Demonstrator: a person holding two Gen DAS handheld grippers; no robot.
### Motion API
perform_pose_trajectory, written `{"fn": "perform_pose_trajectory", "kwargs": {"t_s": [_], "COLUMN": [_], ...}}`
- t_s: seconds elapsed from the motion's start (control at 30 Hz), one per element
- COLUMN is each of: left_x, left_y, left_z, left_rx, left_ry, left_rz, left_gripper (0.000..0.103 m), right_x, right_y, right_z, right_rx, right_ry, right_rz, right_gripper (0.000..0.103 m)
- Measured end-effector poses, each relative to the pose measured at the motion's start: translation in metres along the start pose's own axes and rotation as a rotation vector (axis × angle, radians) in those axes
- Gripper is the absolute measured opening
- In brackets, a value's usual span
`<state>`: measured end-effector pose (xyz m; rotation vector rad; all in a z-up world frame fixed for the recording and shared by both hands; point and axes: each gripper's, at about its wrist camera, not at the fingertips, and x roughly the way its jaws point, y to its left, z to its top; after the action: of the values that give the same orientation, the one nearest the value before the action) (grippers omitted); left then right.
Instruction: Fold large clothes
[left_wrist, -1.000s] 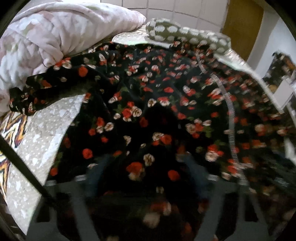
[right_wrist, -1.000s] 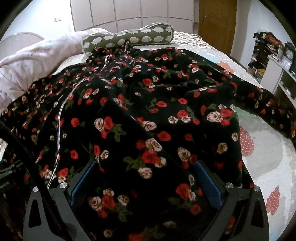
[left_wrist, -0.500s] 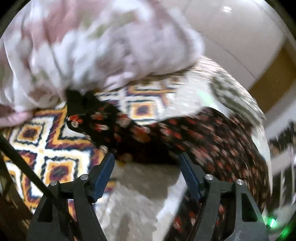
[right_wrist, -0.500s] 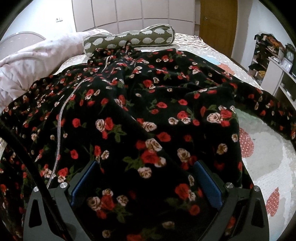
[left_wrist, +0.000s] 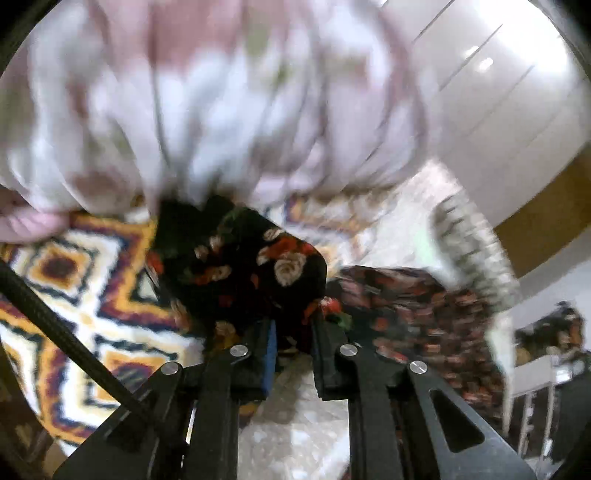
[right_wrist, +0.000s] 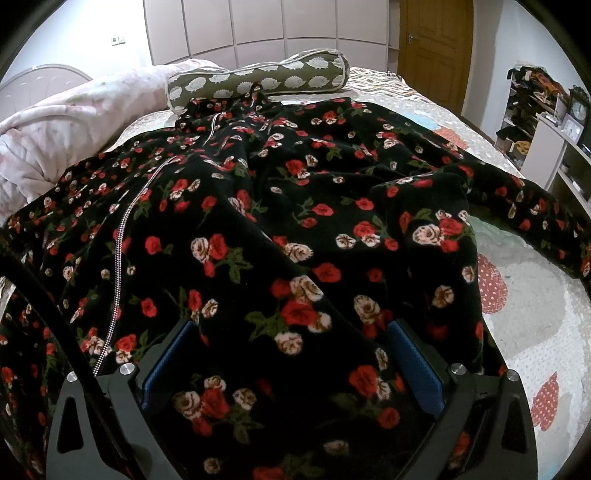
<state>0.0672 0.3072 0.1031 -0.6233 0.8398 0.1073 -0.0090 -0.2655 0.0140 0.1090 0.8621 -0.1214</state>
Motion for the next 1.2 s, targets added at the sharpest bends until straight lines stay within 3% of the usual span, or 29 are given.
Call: {"fn": "perform_pose_trajectory", "kwargs": {"t_s": [0.07, 0.1, 0.17, 0.2, 0.27, 0.4, 0.47, 0.53, 0.63, 0.73, 0.8, 0.9, 0.93, 0.97, 1.0, 1.03, 1.1, 1.2], "left_x": [-0.029, -0.034, -0.038, -0.037, -0.030, -0.035, -0.040, -0.045, -0.047, -0.029, -0.005, 0.033, 0.044, 0.053, 0.060, 0.067, 0.066, 0.026], "left_y": [0.011, 0.019, 0.035, 0.045, 0.075, 0.119, 0.116, 0.107, 0.081, 0.042, 0.019, 0.007, 0.008, 0.012, 0.018, 0.025, 0.031, 0.015], "left_z": [-0.013, -0.021, -0.035, -0.042, -0.052, -0.063, -0.062, -0.057, -0.039, -0.012, 0.004, 0.016, 0.018, 0.017, 0.015, 0.011, 0.006, 0.017], "left_rx": [-0.016, -0.025, -0.057, -0.079, -0.147, -0.306, -0.289, -0.260, -0.210, -0.102, -0.039, -0.005, -0.010, -0.027, -0.053, -0.089, -0.111, -0.041], "left_ry": [-0.027, -0.032, -0.071, -0.085, -0.062, -0.036, -0.050, -0.062, -0.066, -0.016, 0.024, 0.086, 0.113, 0.147, 0.185, 0.241, 0.257, 0.117], "left_rz": [-0.070, -0.065, 0.013, 0.058, 0.080, -0.007, -0.025, -0.041, -0.029, 0.055, 0.150, 0.263, 0.285, 0.295, 0.273, 0.225, 0.182, 0.112], "left_gripper": [0.017, 0.021, 0.033, 0.043, 0.044, 0.045, 0.053, 0.073, 0.083, 0.085, 0.085, 0.085, 0.082, 0.072, 0.030, 0.008, 0.006, 0.006], "right_x": [0.000, 0.000, 0.000, 0.000, 0.000, 0.000, 0.000, 0.000, 0.000, 0.000, 0.000, 0.000, 0.000, 0.000, 0.000, -0.001, -0.001, -0.001], "right_y": [0.000, 0.001, 0.000, 0.000, -0.001, 0.000, 0.000, 0.000, -0.002, -0.002, -0.002, -0.002, -0.003, -0.003, -0.004, -0.004, -0.005, -0.005], "right_z": [0.000, 0.000, 0.000, 0.000, 0.000, 0.000, 0.000, 0.000, 0.000, 0.000, 0.000, 0.000, 0.000, 0.000, 0.000, 0.000, 0.000, 0.000], "right_rx": [0.000, 0.000, 0.001, 0.001, 0.002, 0.001, 0.001, 0.000, 0.001, 0.002, 0.002, 0.003, 0.004, 0.004, 0.005, 0.005, 0.004, 0.003], "right_ry": [-0.008, -0.001, 0.015, 0.015, 0.019, 0.012, 0.003, -0.004, 0.004, 0.006, 0.005, 0.008, 0.009, 0.015, 0.014, 0.009, 0.003, 0.000], "right_rz": [0.000, 0.000, 0.000, 0.000, 0.001, 0.000, 0.000, 0.000, 0.001, 0.002, 0.002, 0.003, 0.005, 0.005, 0.007, 0.006, 0.006, 0.005], "right_gripper": [0.103, 0.103, 0.103, 0.103, 0.103, 0.103, 0.103, 0.103, 0.103, 0.103, 0.103, 0.103, 0.103, 0.103, 0.103, 0.103, 0.103, 0.103]}}
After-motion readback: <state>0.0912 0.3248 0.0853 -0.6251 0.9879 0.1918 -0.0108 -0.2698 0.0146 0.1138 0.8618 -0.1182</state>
